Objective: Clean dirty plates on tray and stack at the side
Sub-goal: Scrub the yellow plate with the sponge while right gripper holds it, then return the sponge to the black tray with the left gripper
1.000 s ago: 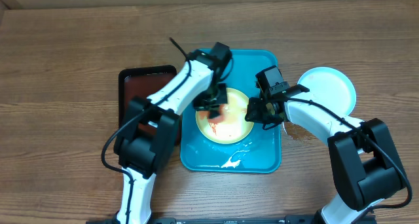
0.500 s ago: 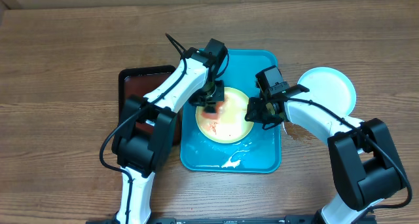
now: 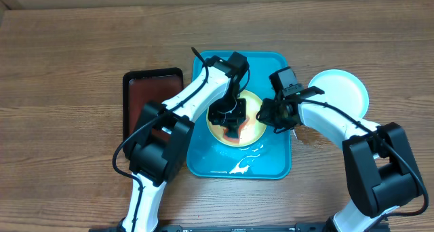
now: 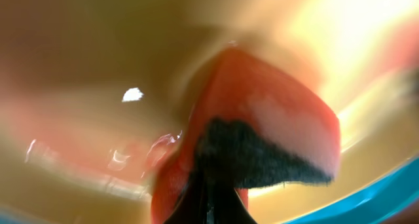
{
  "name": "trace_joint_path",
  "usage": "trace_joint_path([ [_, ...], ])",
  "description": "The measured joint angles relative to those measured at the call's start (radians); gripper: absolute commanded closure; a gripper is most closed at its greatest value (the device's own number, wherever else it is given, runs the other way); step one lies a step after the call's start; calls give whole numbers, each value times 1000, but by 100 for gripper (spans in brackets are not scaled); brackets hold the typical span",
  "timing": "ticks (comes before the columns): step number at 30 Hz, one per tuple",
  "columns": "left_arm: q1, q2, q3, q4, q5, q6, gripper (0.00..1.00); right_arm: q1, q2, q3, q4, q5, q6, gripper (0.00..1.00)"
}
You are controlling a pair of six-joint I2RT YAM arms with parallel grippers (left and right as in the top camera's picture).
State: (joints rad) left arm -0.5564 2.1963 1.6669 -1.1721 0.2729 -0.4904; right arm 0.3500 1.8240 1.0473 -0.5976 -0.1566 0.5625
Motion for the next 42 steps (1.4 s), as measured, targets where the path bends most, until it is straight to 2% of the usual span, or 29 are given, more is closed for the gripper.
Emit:
trace_joint_path([
  [8, -2, 3, 3, -58, -113, 1, 96, -10, 0, 0, -2, -10, 14, 96],
  [13, 11, 3, 9, -90, -275, -5, 96, -11, 0, 0, -5, -12, 14, 96],
  [16, 27, 3, 19, -56, -351, -8, 96, -9, 0, 0, -10, -28, 21, 96],
  [20, 50, 3, 27, -13, -367, -7, 96, -9, 0, 0, -13, -39, 30, 96],
  [25, 80, 3, 27, 69, -273, 16, 96, -10, 0, 2, -24, -21, 26, 96],
  [30, 105, 10, 24, 246, -60, 24, 96, -30, 0, 8, -32, 9, 13, 96],
  [34, 61, 45, 24, 351, 97, 27, 96, -41, -3, 9, -48, 43, 11, 96],
  [42, -6, 63, 29, 322, 217, 80, 96, -45, -6, 10, -56, 59, 1, 96],
])
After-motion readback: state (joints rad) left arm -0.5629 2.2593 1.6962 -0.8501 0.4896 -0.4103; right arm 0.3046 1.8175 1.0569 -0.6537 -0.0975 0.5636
